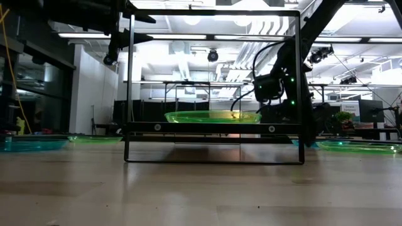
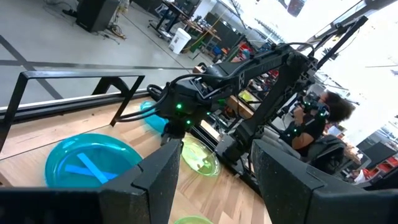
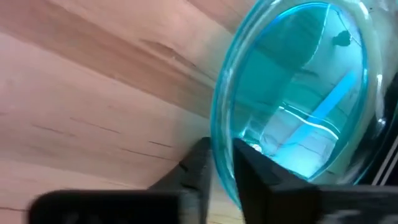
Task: Place and stack plates onto a shelf
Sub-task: Stack the blue plate on top of the blue plate on the shelf
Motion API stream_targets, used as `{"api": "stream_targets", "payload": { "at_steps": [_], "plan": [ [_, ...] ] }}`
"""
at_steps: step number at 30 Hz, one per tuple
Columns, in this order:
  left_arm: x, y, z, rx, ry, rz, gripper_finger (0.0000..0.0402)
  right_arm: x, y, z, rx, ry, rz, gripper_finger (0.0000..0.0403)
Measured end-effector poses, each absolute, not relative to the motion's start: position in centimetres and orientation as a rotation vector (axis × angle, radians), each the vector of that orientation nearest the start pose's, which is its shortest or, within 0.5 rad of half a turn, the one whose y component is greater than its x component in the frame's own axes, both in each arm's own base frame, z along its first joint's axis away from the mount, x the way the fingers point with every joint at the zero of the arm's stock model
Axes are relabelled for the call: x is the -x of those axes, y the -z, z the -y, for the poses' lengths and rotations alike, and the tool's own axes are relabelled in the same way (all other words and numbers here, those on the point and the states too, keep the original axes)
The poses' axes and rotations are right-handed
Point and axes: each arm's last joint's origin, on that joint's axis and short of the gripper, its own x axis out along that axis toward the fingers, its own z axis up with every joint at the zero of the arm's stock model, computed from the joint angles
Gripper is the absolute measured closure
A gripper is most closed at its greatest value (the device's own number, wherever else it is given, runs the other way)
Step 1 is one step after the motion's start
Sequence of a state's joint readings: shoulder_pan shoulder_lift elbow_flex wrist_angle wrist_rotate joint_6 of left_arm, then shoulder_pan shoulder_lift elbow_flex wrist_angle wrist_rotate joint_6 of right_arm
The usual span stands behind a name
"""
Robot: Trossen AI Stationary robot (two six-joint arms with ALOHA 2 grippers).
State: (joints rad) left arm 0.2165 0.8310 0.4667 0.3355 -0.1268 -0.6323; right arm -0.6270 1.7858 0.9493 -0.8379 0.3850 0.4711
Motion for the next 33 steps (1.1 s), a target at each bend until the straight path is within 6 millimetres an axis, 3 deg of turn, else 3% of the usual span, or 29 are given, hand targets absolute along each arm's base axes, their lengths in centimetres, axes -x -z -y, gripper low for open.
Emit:
{"api": "stream_targets", "payload": {
  "at_steps": [2,9,15,22,27,33],
  "plan": [
    [-18.4,-26.4,-4.4,0.624,-0.341,0.080,0.0211,-21.6,-12.6,17.0,-0.523,1.146,-1.526,0.0390],
    [-18.4,-26.4,-4.4,0.620,-0.341,0.079,0.0211,-21.2,-13.7,16.2,-0.484,1.116,-1.562,0.0400],
    [-18.4,-26.4,-4.4,0.620,-0.341,0.078,0.0211,-20.8,-17.7,14.3,-0.424,1.086,-1.459,0.0403],
    [-18.4,-26.4,-4.4,0.621,-0.341,0.078,0.0211,-19.8,-23.3,10.2,-0.447,1.033,-1.201,0.0403],
    [-18.4,-26.4,-4.4,0.622,-0.341,0.078,0.0211,-20.0,-25.5,6.7,-0.507,0.831,-1.066,0.0403],
    [-18.4,-26.4,-4.4,0.621,-0.341,0.078,0.0211,-23.0,-26.7,1.8,-0.401,0.362,-0.914,0.0403]
  ]
}}
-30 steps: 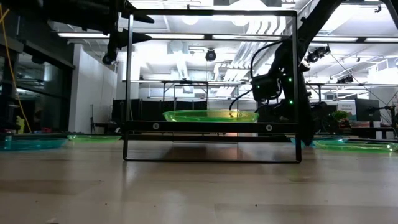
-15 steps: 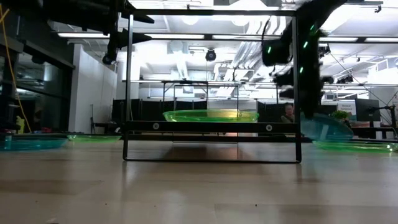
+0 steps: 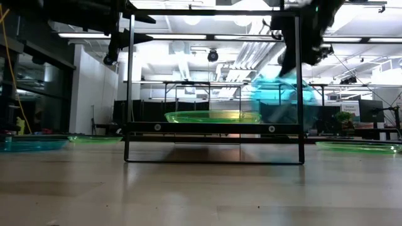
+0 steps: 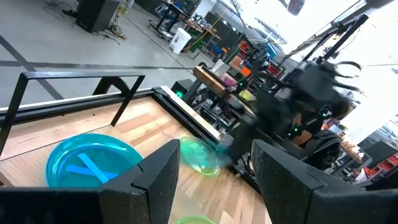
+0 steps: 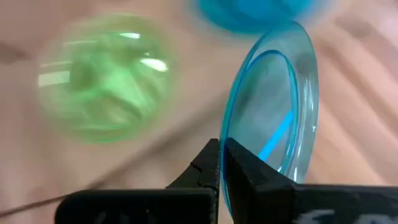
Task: Place and stack plates onto a shelf
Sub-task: Stack the blue plate on top of the blue plate on the shelf
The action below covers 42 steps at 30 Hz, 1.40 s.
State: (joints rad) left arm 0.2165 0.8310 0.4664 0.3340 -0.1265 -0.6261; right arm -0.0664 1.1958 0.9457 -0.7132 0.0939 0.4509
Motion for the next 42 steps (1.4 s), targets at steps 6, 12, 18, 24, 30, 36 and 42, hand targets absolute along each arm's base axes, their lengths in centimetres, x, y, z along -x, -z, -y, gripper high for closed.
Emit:
{"api": "stream_targets", "payload": {
  "at_steps": [6,12,18,24,30,36,42],
  "plan": [
    [-18.3,-26.4,-4.4,0.620,-0.351,0.081,0.0211,-26.2,-27.9,-1.6,-0.147,0.089,-0.732,0.0403],
    [-18.3,-26.4,-4.4,0.619,-0.355,0.082,0.0211,-29.5,-29.6,-0.7,0.101,0.106,-0.791,0.0403],
    [-18.3,-26.4,-4.4,0.619,-0.355,0.082,0.0211,-33.3,-27.8,1.5,0.315,0.105,-0.919,0.0403],
    [-18.3,-26.4,-4.4,0.619,-0.355,0.081,0.0211,-36.0,-25.1,3.0,0.513,0.138,-1.039,0.0403],
    [-18.3,-26.4,-4.4,0.618,-0.355,0.082,0.0211,-37.0,-23.2,3.3,0.541,0.118,-1.090,0.0403],
    [-18.3,-26.4,-4.5,0.618,-0.355,0.082,0.0211,-37.6,-22.7,3.7,0.536,0.131,-1.073,0.0403],
    [-18.3,-26.4,-4.5,0.618,-0.355,0.081,0.0211,-37.6,-22.7,4.2,0.522,0.150,-1.067,0.0403]
  ]
}}
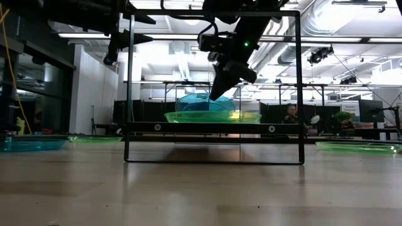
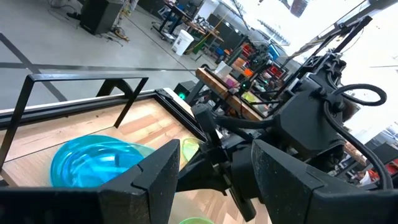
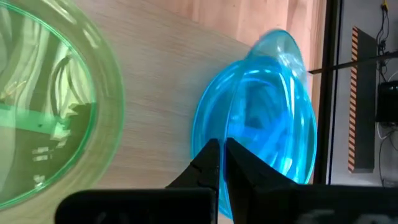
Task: Place and stack plates onto a shelf
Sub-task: Stack the blue plate on top of the blue plate on the shelf
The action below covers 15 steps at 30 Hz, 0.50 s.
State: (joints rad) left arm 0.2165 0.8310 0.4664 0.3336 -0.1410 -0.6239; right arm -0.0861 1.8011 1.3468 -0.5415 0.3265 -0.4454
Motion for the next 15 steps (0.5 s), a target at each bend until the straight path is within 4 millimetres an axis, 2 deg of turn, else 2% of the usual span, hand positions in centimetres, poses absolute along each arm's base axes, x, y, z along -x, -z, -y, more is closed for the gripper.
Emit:
{"api": "stream_targets", "payload": {
  "at_steps": [8,11,15],
  "plan": [
    [-18.3,-26.4,-4.5,0.616,-0.355,0.081,0.0211,-37.5,-22.7,5.2,0.455,0.209,-1.067,0.0397],
    [-18.3,-26.4,-4.5,0.611,-0.356,0.080,0.0211,-37.5,-22.7,5.4,0.433,0.225,-1.065,0.0372],
    [-18.3,-26.4,-4.5,0.611,-0.356,0.080,0.0211,-37.5,-22.7,5.4,0.428,0.231,-1.064,0.0315]
  ]
}}
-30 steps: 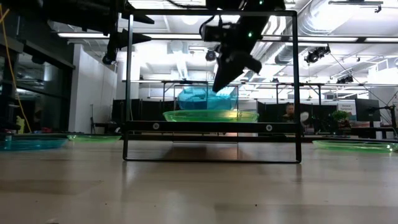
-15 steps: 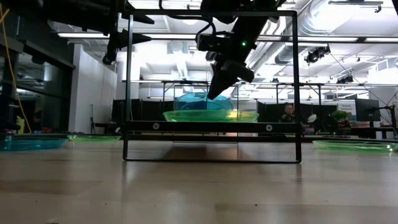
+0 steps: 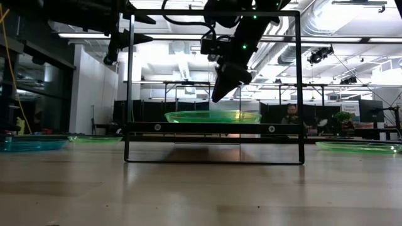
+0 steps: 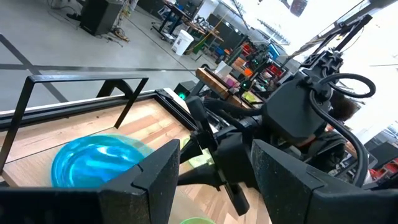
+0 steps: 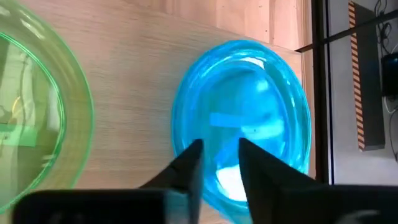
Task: Place and stack plates onto a shelf
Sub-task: Stack the blue plate on top of the blue plate on the shelf, then stack the green plate on top of the green plate on the shelf
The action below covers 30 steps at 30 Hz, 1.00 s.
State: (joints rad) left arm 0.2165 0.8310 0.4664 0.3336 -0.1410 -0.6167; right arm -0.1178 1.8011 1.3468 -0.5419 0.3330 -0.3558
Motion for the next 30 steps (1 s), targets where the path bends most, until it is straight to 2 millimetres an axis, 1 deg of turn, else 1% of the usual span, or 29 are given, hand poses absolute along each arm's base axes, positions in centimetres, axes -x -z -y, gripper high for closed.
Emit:
{"api": "stream_targets", "payload": {
  "at_steps": [4,7,10,13,15,17,20,22,26,30],
  "plan": [
    [-18.3,-26.4,-4.5,0.611,-0.356,0.080,0.0211,-37.4,-22.9,5.0,0.399,0.252,-1.051,0.0259],
    [-18.3,-26.4,-4.5,0.611,-0.356,0.080,0.0211,-37.0,-23.8,4.7,0.375,0.212,-1.027,0.0227],
    [-18.3,-26.4,-4.5,0.611,-0.356,0.080,0.0211,-36.2,-25.2,4.6,0.315,0.218,-1.000,0.0210],
    [-18.3,-26.4,-4.5,0.611,-0.356,0.080,0.0211,-34.7,-26.8,4.8,0.204,0.212,-0.993,0.0206],
    [-18.3,-26.4,-4.5,0.610,-0.356,0.080,0.0211,-33.5,-27.6,5.1,0.115,0.223,-0.983,0.0206],
    [-18.3,-26.4,-4.5,0.595,-0.356,0.077,0.0211,-32.1,-27.8,5.2,0.032,0.231,-0.971,0.0206],
    [-18.3,-26.4,-4.5,0.574,-0.357,0.073,0.0211,-29.5,-27.7,4.8,-0.071,0.269,-0.924,0.0206],
    [-18.3,-26.4,-4.5,0.560,-0.357,0.071,0.0211,-27.7,-27.3,4.3,-0.144,0.295,-0.868,0.0206],
    [-18.3,-26.4,-4.5,0.532,-0.357,0.065,0.0211,-24.1,-26.3,3.1,-0.324,0.355,-0.694,0.0206],
    [-18.3,-26.4,-4.5,0.507,-0.358,0.061,0.0211,-21.5,-25.4,2.3,-0.512,0.373,-0.461,0.0206]
  ]
}}
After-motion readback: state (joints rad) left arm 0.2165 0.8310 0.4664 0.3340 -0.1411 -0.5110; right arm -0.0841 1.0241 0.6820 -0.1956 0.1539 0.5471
